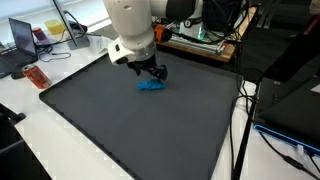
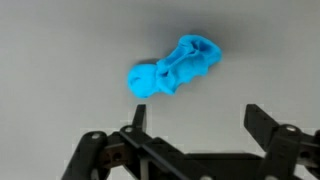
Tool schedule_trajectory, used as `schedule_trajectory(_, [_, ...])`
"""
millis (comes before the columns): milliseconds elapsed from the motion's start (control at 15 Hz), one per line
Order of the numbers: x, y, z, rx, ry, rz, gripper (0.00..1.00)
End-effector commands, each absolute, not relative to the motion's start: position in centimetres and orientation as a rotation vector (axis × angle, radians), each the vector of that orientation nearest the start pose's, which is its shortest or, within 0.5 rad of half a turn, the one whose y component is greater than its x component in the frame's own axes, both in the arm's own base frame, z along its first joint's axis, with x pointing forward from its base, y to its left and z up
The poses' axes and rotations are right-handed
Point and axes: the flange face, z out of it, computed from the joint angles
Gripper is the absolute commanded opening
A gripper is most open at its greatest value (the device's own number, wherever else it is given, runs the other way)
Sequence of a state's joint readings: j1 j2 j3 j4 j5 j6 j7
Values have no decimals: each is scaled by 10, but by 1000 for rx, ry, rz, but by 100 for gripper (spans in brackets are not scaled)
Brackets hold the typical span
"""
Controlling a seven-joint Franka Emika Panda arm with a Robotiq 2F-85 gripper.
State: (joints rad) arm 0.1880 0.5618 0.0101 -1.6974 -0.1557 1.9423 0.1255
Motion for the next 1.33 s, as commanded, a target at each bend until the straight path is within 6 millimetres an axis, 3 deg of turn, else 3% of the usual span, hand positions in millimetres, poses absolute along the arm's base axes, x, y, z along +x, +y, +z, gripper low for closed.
schedule_trajectory(0, [590, 107, 261, -3244, -184, 415, 100])
schedule_trajectory(800, [502, 57, 272, -3143, -47, -84, 100])
schedule_trajectory(1267, [465, 26, 253, -3078, -89, -401, 100])
